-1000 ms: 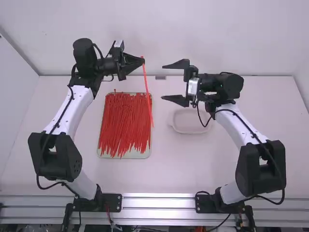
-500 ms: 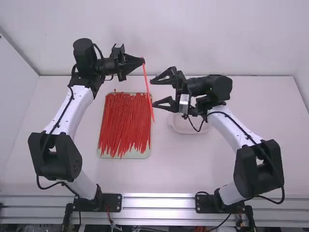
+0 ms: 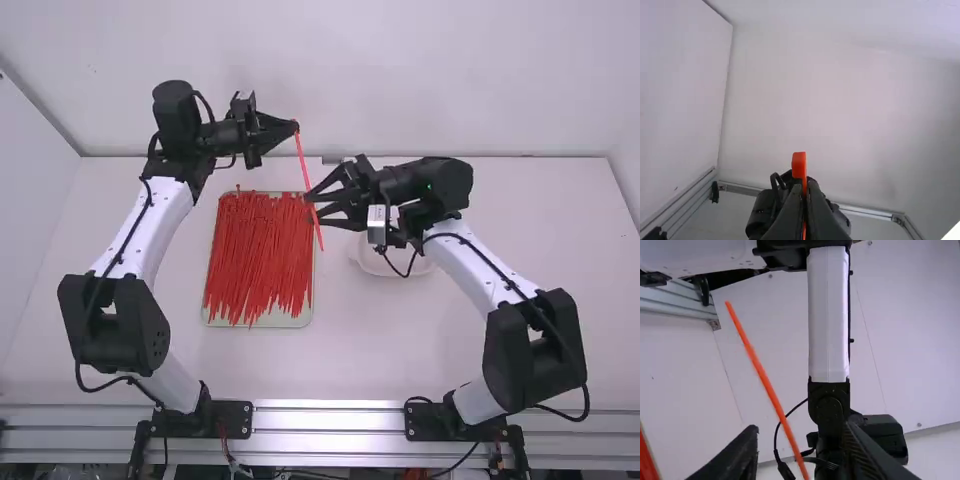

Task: Fasten the cable tie

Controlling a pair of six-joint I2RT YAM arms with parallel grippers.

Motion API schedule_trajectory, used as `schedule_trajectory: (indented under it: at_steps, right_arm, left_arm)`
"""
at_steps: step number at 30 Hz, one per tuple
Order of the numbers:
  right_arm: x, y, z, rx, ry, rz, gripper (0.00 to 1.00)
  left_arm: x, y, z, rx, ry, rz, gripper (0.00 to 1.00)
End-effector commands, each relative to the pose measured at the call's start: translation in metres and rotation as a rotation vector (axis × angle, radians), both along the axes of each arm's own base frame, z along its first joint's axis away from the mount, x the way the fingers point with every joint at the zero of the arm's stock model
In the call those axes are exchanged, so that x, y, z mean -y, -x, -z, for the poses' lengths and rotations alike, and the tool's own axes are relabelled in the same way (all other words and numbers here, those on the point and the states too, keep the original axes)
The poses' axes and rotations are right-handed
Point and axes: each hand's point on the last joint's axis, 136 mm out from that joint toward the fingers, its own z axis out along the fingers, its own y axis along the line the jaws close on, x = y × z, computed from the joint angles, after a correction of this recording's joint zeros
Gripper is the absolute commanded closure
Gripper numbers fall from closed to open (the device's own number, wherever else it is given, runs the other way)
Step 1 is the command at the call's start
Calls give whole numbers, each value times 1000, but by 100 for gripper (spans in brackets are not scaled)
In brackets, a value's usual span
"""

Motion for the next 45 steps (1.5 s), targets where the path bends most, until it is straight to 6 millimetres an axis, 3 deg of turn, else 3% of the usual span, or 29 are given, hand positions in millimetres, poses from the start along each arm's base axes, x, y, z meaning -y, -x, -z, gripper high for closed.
schedule_trajectory:
  at_steps: [1,6,12,29,34,37,41,45]
  right_arm:
    - [-2,5,-2,4,6,-19,60]
    - [-5,8,-2,4,6,-31,66]
    - [-5,8,-2,4,6,-31,74]
    - [-8,10,-2,0,7,-40,80]
    - [-8,10,-2,-1,8,-40,100]
    - [-8,10,-2,-8,7,-37,100]
    - [-11,3,0,-95,25,-18,100]
    - [-17,-3,3,-298,80,0,100]
  left_arm:
    - [-8,0,-7,75,-26,-7,98]
    - [-23,0,3,34,-34,-16,98]
    - [-23,1,2,33,-32,-11,98]
    - [-4,9,-3,56,-24,45,98]
    - [-7,8,-3,56,-24,39,98]
    - [-5,9,-3,58,-24,47,98]
    - [-4,8,-8,184,-51,47,98]
    - [-4,7,-17,444,-112,50,98]
